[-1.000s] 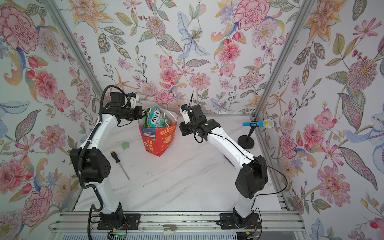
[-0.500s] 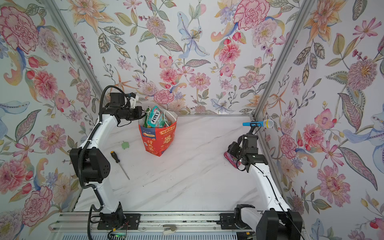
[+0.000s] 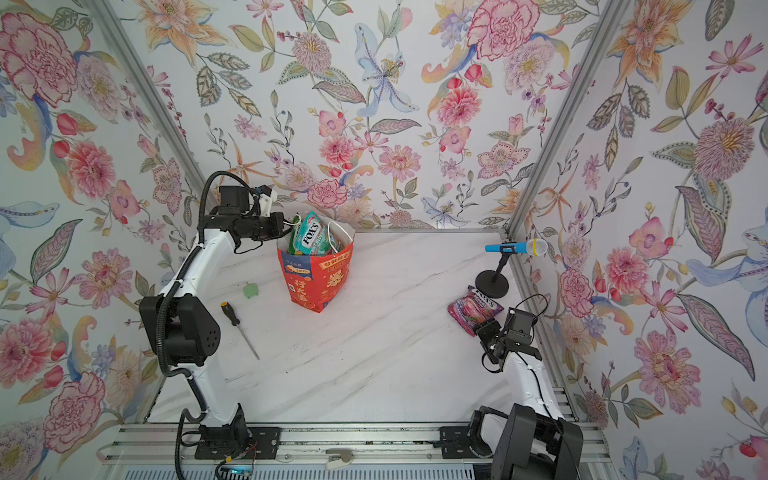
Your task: Place the snacks into the paper bag
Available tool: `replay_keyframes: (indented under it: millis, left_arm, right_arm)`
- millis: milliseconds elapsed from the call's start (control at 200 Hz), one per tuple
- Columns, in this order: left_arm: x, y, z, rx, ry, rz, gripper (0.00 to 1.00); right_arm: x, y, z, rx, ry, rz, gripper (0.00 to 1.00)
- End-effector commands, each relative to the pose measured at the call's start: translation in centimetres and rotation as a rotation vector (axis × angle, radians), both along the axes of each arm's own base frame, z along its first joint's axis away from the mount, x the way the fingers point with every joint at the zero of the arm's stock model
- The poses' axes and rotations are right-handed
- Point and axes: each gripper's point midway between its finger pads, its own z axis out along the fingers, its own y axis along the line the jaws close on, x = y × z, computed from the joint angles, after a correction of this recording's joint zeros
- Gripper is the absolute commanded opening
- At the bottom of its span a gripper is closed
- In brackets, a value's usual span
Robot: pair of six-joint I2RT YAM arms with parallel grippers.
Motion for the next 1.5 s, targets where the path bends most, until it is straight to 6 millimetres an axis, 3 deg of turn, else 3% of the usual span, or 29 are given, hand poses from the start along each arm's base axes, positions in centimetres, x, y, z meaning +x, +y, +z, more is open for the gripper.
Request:
replay_keyframes:
  millis: [0, 90, 205, 375, 505, 676, 821, 1001, 1186, 1276, 1371, 1496]
  left_arm:
    - [0.2, 0.1, 2.9, -0.024, -0.092, -0.008, 0.00]
    - [0.0, 0.3, 3.0, -0.017, -0.093, -0.004, 0.00]
    - [0.0, 0.4, 2.8, -0.015, -0.088, -0.001, 0.00]
    - [0.0, 0.4, 3.0, -0.015, -0.090, 0.000, 0.00]
    - [0.0, 0.6, 3.1, -0.011, -0.091, 0.003, 0.00]
    - [-0.1, 0.8, 3.2, -0.008, -0.093, 0.006, 0.00]
    - [-0.1, 0.7, 3.1, -0.011, -0.091, 0.001, 0.00]
    - [-0.3, 0.7, 3.2, -0.011, -0.096, -0.003, 0.00]
    - [-0.6, 0.8, 3.3, -0.013, -0.099, -0.001, 0.00]
    - [-0.7, 1.2, 3.3, -0.010, -0.096, 0.005, 0.00]
    - [-0.6, 1.2, 3.4, -0.011, -0.098, 0.008, 0.00]
    - [-0.6, 1.2, 3.5, -0.014, -0.100, 0.010, 0.00]
  right_arm:
    - [2.0, 0.9, -0.2, 0.103, -0.089, 0.006, 0.70]
    - [2.4, 1.3, -1.4, 0.144, -0.095, 0.008, 0.68]
    - [3.2, 1.3, -2.2, 0.161, -0.118, 0.009, 0.55]
    - [4.7, 1.5, -2.3, 0.192, -0.162, 0.022, 0.00]
    - [5.6, 3.9, -1.2, 0.163, -0.170, 0.105, 0.00]
    - [5.6, 11.0, 0.7, 0.137, -0.199, 0.175, 0.00]
    - [5.1, 15.8, 1.9, 0.095, -0.228, 0.163, 0.00]
    - [4.5, 21.7, 0.3, 0.102, -0.148, 0.312, 0.00]
    - [2.2, 27.4, -2.5, 0.097, -0.024, 0.626, 0.00]
    - [0.8, 28.7, -3.2, 0.074, 0.039, 0.805, 0.00]
    - [-0.8, 28.5, -3.4, 0.061, 0.083, 0.895, 0.00]
    - [-0.8, 27.9, -1.4, 0.035, 0.042, 0.929, 0.36]
